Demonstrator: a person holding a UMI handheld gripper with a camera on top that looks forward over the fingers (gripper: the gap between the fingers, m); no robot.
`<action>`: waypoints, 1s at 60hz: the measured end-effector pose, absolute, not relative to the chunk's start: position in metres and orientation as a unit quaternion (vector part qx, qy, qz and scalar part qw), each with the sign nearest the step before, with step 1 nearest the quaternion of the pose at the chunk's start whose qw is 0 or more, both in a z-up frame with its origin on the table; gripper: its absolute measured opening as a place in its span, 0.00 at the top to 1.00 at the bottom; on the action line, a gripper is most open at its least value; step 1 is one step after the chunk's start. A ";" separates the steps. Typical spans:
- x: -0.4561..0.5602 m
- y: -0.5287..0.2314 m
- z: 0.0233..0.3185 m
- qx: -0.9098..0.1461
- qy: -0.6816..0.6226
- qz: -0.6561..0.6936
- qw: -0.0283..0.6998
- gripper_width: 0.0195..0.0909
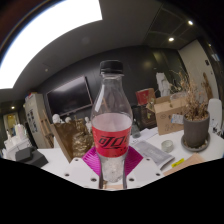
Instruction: Pour water
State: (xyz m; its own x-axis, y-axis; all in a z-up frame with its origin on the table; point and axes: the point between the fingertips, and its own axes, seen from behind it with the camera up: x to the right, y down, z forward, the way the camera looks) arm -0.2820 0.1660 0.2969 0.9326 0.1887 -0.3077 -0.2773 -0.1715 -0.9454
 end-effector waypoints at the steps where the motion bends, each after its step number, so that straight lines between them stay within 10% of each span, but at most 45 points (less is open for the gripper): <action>1: -0.273 0.167 0.291 -0.746 0.024 0.169 0.644 0.92; 30: -0.211 0.180 0.100 -0.825 -0.041 0.061 0.561 0.91; 49: -0.214 0.178 0.066 -0.829 -0.043 0.057 0.554 0.91; 60: -0.213 0.174 0.065 -0.837 -0.045 0.045 0.544 0.61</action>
